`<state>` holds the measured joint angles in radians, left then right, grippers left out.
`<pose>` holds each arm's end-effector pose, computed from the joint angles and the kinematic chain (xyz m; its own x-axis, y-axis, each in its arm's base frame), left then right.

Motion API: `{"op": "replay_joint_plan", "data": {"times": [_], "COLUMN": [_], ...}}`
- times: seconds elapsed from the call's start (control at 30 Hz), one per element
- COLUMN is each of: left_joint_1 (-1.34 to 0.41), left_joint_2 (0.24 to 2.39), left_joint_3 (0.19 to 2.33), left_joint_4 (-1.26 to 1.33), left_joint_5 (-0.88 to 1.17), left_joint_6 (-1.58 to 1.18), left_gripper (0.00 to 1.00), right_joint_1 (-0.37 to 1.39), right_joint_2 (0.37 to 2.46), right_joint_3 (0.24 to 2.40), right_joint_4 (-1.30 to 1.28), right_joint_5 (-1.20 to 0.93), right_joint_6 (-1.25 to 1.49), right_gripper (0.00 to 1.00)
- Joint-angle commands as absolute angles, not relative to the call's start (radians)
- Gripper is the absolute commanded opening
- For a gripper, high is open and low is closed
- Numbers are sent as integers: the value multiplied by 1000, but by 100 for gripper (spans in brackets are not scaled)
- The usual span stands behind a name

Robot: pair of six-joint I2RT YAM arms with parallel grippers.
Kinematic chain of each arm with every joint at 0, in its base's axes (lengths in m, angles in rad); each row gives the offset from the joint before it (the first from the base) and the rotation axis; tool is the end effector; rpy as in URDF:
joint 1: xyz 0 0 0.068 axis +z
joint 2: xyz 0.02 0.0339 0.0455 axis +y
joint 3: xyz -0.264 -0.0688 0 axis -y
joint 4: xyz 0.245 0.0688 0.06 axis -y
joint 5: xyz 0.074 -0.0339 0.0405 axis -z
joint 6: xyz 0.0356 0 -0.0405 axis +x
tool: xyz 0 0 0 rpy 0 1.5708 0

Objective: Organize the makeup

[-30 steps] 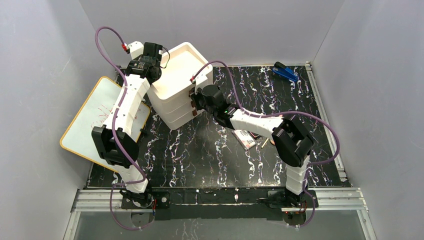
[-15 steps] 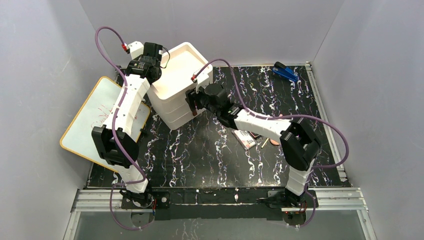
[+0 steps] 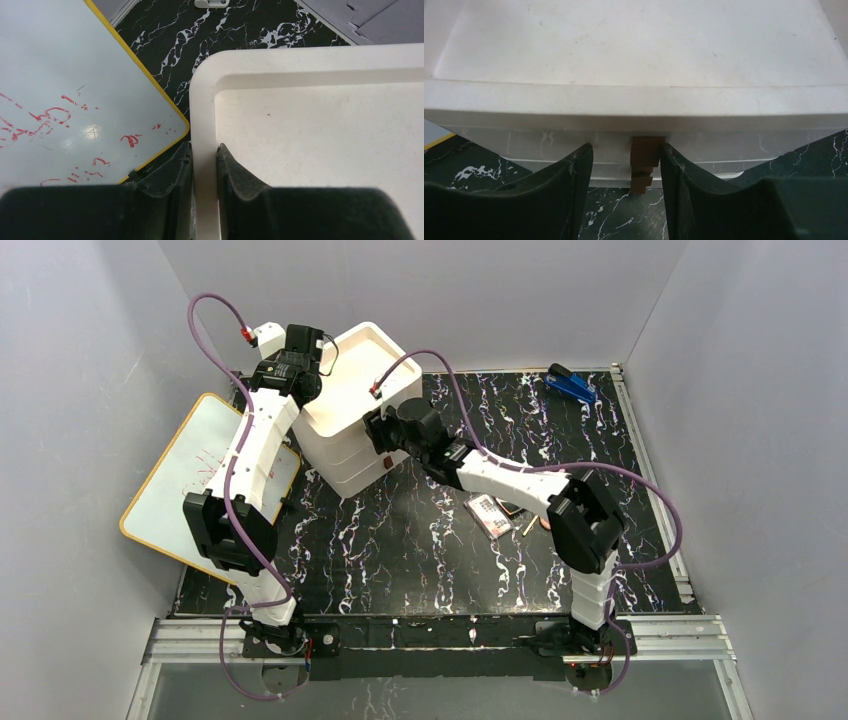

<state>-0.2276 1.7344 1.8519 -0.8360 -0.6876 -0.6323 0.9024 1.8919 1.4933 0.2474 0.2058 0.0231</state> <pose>0.3711 -0.0628 0.3955 -0.3453 -0.3888 -0.8542 -0.6138 0.7820 -0.1079 0.2908 0.3565 0.3078 -0.1082 -0.1005 -0.9890 -0.6407 0.7677 -0.0079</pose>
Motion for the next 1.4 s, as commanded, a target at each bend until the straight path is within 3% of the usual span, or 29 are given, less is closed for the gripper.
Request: {"op": "replay_joint_plan", "data": {"times": [0.0,0.3,0.77,0.97,1.1,1.37], "left_joint_1": [-238,-239,-238,-239,-239,-239], "left_joint_2": [1707,1706,1704,1700,1699,1704], "left_joint_3": [1845,1836,1828,1823,1819,1823], "left_joint_4": [-878,-868,-860,-855,-851,-856], "left_joint_5": [-671,-664,-652,-644,-641,-646], "left_joint_6": [-622,-606,-595,-592,-590,-589], "left_gripper": [0,0,0,0,0,0], "right_joint_1": [904,903,902,898,895,893], "right_joint_2": [1956,1973,1929,1922,1908,1788], "right_joint_3": [1602,1606,1581,1593,1588,1442], "right_joint_4": [274,301,344,347,342,338], "right_joint_5": [213,256,280,286,296,334], "right_joint_6": [5,-45,-86,-111,-113,-119], "right_gripper": [58,44,42,26,3,1]}}
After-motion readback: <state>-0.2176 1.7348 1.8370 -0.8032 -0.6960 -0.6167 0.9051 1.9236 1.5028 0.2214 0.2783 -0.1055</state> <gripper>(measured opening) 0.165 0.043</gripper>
